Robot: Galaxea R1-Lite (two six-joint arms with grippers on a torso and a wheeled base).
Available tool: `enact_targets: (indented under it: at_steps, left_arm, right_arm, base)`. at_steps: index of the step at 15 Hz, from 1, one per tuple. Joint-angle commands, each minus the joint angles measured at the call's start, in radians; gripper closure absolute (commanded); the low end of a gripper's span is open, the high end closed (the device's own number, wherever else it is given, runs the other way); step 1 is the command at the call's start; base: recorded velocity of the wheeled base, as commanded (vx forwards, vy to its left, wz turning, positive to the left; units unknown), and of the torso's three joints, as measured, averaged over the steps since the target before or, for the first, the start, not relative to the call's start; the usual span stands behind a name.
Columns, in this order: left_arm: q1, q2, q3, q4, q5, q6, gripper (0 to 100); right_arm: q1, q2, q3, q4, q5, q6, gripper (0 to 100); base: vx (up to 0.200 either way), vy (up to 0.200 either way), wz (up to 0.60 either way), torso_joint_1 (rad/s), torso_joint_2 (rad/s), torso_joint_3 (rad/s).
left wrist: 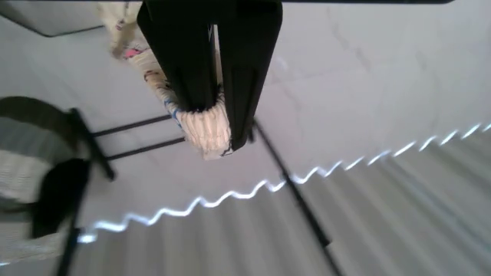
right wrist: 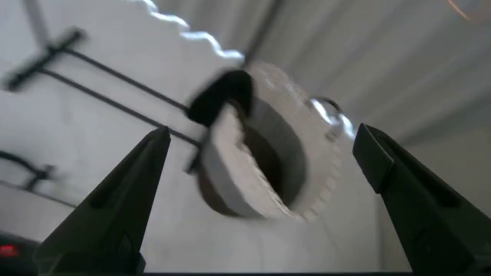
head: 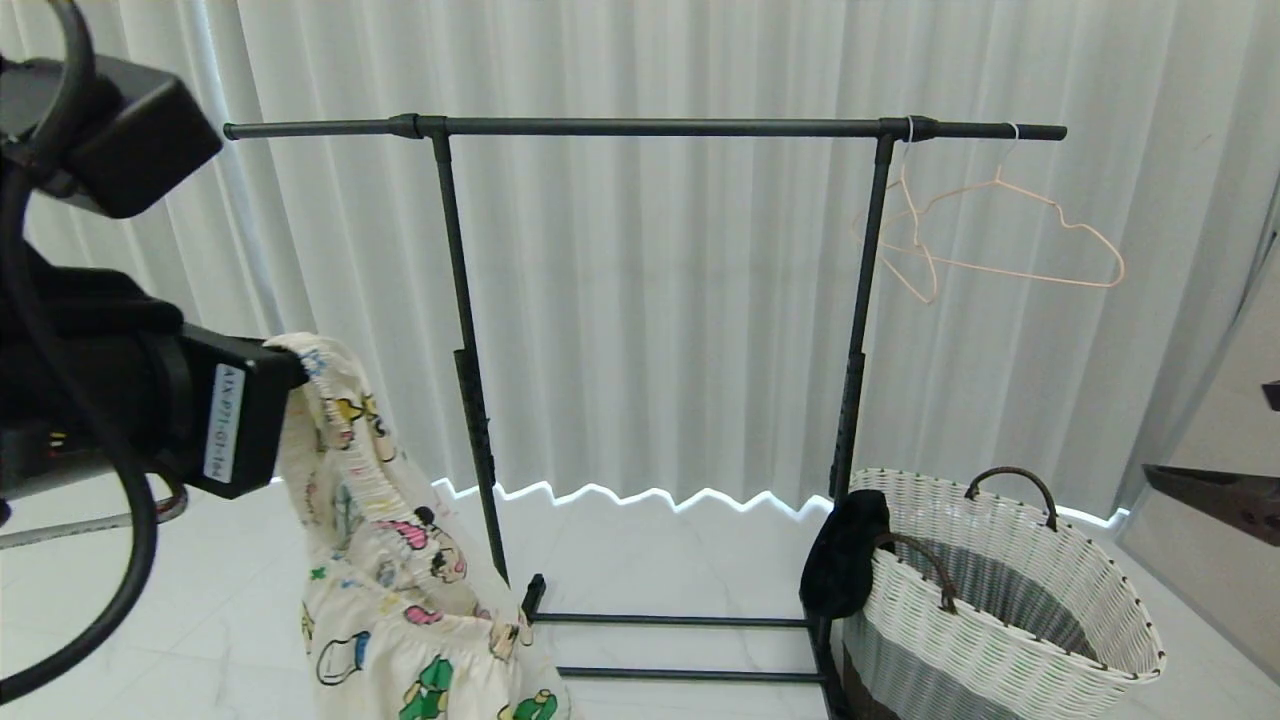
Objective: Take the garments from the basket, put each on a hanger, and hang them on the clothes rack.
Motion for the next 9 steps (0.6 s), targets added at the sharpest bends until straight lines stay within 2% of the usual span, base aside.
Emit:
enact_targets:
  at_steps: [1,3,5,7,9]
  left_arm:
    - [0.215,-0.155,0.139,-0.002,-0.041,0.052,100]
    - [0.342,-0.267,0.266,-0.026,-0.07,0.109,100]
    - [0.425,-0.313,0.341,-0.075,-0.073,0.138,100]
    - [0.485,-0.307,0.349,-0.095,-0.095,0.137,100]
    - [0.498,-0.31,0.349,-0.095,-0.131,0.141,100]
  right_arm:
    - [-0.22,-0.06,0.042,0.032,-0.014,-0.106,0]
    - [-0.292,-0.106,0.08,0.018,0.02,-0.121,0]
    - [-0.327,-0.129,0.124,0.003,0.017,-0.128,0]
    - [-0.327,-0.129,0.169,-0.048,0.014,-0.149,0]
    - [-0.327,-0.124,0.215,-0.146,0.015,-0.184,0]
  base:
    - [0.0,0.0,0.0,0.0,0.0,0.0]
    - [0.0,0.0,0.0,0.0,0.0,0.0]
    - [0.0,0.0,0.0,0.0,0.0,0.0]
    - [0.0,0.0,0.0,0.0,0.0,0.0]
    - [0.0,0.0,0.0,0.0,0.0,0.0]
